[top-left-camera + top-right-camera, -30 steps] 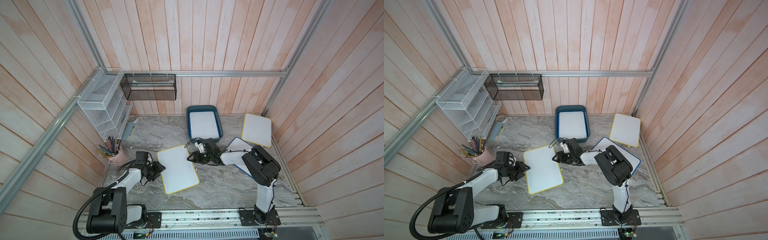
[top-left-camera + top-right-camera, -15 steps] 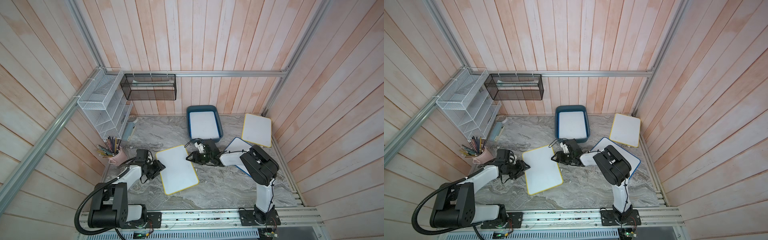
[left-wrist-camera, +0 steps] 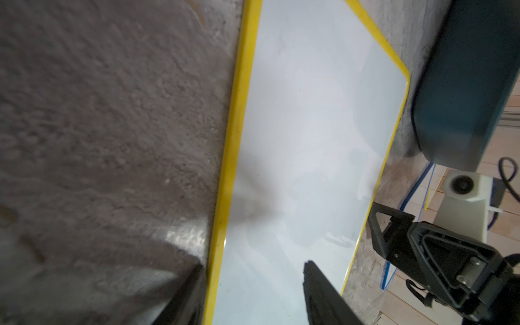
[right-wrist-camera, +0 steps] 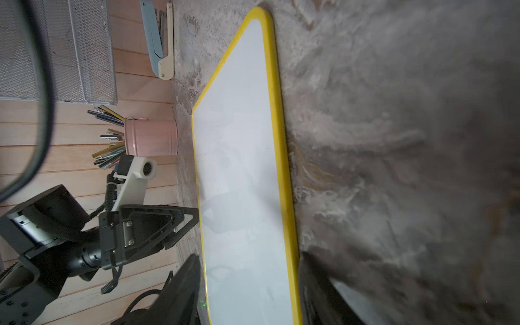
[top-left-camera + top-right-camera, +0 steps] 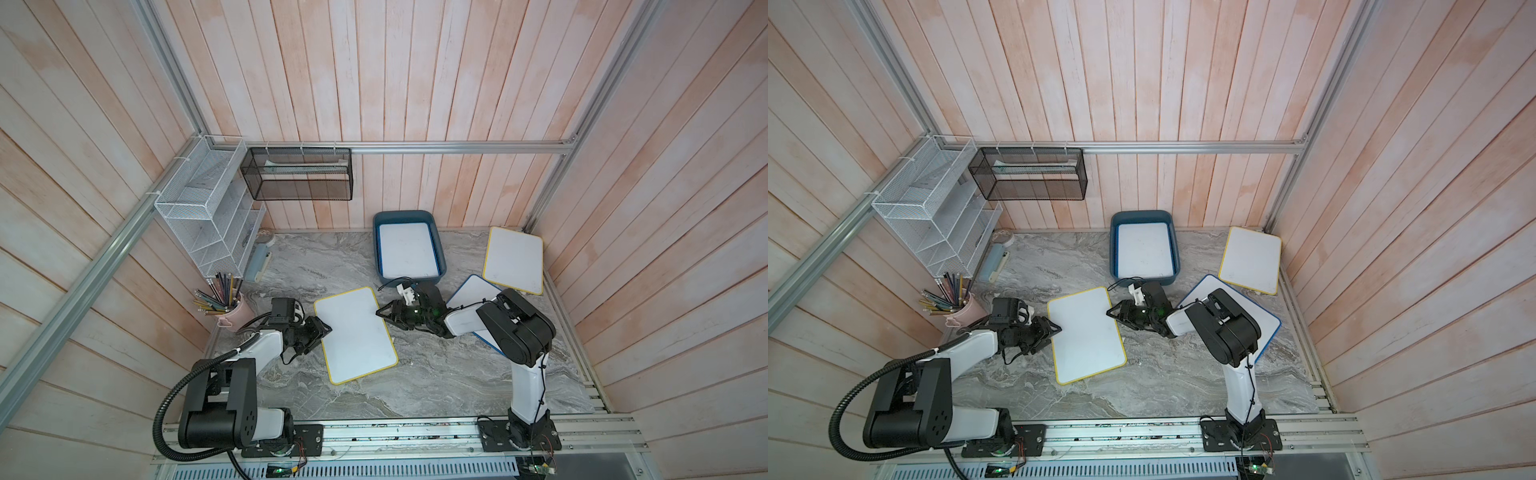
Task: Put the whiteboard into the storage box
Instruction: Pick up the whiteboard at the center of the board.
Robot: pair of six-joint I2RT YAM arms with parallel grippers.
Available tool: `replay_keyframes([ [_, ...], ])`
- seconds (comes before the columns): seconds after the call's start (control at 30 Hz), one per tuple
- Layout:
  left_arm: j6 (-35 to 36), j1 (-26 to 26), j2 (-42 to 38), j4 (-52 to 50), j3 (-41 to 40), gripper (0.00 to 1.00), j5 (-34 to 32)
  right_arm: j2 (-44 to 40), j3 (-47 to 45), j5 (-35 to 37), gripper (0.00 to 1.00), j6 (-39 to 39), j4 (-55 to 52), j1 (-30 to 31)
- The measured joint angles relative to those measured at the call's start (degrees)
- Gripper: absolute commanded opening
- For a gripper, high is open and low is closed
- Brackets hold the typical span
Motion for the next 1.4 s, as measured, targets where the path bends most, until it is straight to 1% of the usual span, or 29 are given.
replay_keyframes([
  [0.13,-0.1,0.0,0.6,1.5,0.2,0.57,-0.2,0.2,-1.5,-0.2,0.55,2.9,4.0,-0.3],
  [0.37,-0.6,-0.2,0.8,3.5,0.0,0.57,-1.1,0.2,-2.9,-0.4,0.55,5.0,8.7,-0.5],
  [0.57,-0.9,-0.4,0.8,4.3,-0.1,0.57,-1.7,0.2,-2.9,-0.5,0.55,7.5,14.9,-0.8],
  [1.1,-1.8,-1.4,1.1,5.8,-0.1,0.57,-2.7,0.2,-1.6,-1.9,0.54,11.5,25.0,-0.8],
  [1.4,-3.4,-2.7,1.7,7.9,-0.2,0.58,-3.2,1.6,-1.4,-0.1,0.54,15.9,31.8,-0.6],
])
